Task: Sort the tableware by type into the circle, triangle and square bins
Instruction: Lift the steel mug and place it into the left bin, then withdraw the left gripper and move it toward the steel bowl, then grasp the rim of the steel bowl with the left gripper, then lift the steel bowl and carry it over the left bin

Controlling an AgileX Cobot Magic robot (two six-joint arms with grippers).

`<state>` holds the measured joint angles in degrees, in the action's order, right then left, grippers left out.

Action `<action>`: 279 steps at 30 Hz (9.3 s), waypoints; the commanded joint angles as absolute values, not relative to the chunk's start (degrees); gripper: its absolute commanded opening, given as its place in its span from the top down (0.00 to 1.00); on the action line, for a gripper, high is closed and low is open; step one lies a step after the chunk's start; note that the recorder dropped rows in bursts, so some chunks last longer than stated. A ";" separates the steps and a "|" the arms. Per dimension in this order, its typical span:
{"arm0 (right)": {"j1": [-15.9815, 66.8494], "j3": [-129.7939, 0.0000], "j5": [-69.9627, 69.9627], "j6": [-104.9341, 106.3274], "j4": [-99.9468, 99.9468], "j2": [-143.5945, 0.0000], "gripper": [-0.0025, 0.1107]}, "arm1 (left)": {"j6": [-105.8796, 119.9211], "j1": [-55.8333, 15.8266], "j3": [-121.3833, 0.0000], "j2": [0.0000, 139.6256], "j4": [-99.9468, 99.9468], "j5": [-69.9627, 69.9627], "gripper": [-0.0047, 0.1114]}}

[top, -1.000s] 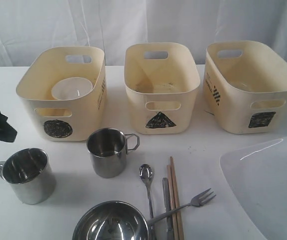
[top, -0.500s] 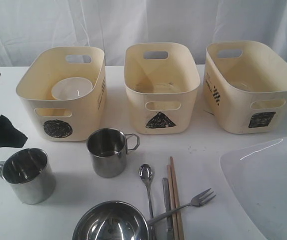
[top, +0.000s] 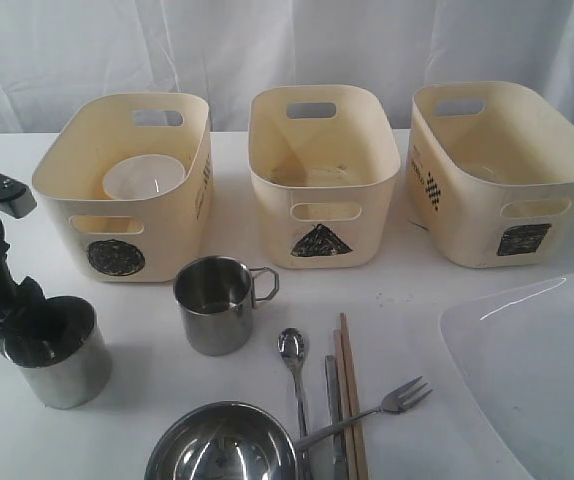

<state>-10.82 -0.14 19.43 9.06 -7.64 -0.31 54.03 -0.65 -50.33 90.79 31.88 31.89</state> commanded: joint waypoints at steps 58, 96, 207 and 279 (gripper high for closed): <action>-10.65 0.00 19.28 7.67 -7.68 0.00 0.98 | 52.94 -6.45 -88.12 110.37 46.06 14.02 0.62; -10.65 0.00 19.28 7.67 -7.68 0.00 0.98 | 23.49 -7.78 -58.66 81.11 35.87 56.78 0.96; -10.65 0.00 19.28 6.58 -7.68 0.00 0.98 | -3.61 -45.31 -28.70 79.95 33.71 8.28 0.60; -10.65 0.00 19.28 6.58 -7.68 0.00 0.98 | 0.90 -13.12 -69.43 98.14 -13.37 -12.33 0.96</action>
